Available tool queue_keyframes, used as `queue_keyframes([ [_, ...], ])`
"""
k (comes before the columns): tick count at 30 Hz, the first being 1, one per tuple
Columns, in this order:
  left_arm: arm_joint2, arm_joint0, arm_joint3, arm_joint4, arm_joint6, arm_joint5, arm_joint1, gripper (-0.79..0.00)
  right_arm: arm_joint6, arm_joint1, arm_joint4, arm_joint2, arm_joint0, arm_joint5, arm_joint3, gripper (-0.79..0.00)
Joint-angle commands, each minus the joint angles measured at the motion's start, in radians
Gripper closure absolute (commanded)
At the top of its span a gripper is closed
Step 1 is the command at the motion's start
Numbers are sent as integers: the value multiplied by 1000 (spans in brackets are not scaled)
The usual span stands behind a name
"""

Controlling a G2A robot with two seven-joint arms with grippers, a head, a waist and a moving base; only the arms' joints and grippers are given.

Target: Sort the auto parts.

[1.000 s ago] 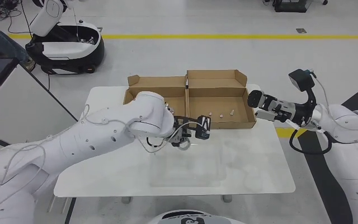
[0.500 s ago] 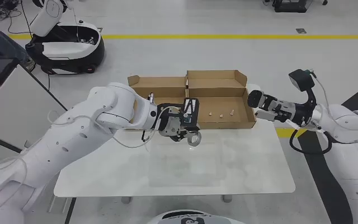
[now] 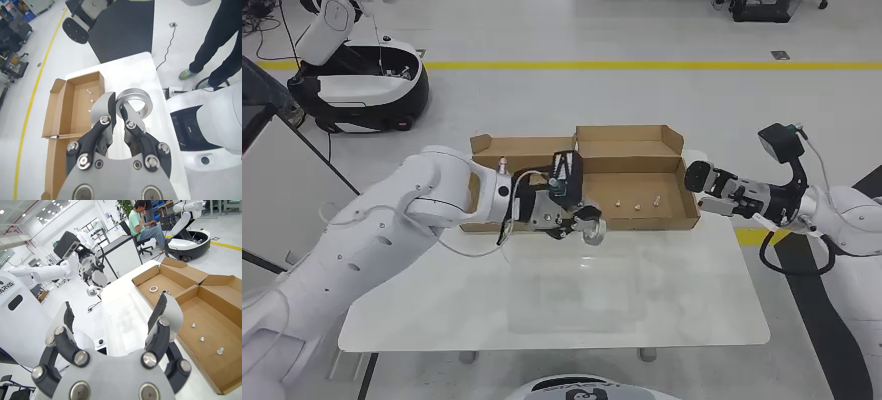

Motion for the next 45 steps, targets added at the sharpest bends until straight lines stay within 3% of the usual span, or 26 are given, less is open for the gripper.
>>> queue_keyframes([
  [1,-29,22,16,-11,64,-46,5,0,0,0,0,0,0,0,0,-785],
  [6,-100,83,48,-52,240,-175,12,0,0,0,0,0,0,0,0,-785],
  [16,-160,179,4,-46,605,-175,30,0,0,0,0,0,0,0,0,-785],
  [23,-125,208,-50,26,885,-175,51,0,0,0,0,0,0,0,0,-785],
  [31,-20,187,-86,275,1347,-175,92,0,0,0,0,0,0,0,0,-785],
  [39,-68,210,-147,150,1348,-175,103,0,0,0,0,0,0,0,0,-785],
  [45,-99,249,-139,173,1347,-175,106,0,0,0,0,0,0,0,0,-785],
])
